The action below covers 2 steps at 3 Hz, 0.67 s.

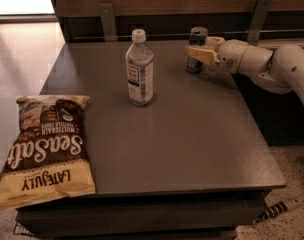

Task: Move redbull can near brown chip bag

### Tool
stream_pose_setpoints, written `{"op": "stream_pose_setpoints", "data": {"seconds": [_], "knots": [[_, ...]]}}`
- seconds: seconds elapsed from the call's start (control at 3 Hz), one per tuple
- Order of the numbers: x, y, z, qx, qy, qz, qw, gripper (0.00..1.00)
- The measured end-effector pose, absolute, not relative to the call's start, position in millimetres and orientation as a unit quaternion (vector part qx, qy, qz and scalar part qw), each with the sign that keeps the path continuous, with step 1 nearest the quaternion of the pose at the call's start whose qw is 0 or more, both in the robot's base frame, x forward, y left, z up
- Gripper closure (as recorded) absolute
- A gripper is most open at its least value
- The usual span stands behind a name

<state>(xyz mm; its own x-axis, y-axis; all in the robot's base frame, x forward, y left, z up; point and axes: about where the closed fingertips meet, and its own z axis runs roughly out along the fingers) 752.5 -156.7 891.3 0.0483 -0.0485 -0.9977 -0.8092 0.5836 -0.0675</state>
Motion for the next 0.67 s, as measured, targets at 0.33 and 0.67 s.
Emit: {"op": "stream_pose_setpoints", "data": {"seconds": [0.33, 0.67], "knots": [[752.7, -153.5, 891.3, -0.346, 0.621, 0.300, 0.636, 0.78], [753.1, -149.0, 891.3, -0.348, 0.620, 0.303, 0.635, 1.00]]}}
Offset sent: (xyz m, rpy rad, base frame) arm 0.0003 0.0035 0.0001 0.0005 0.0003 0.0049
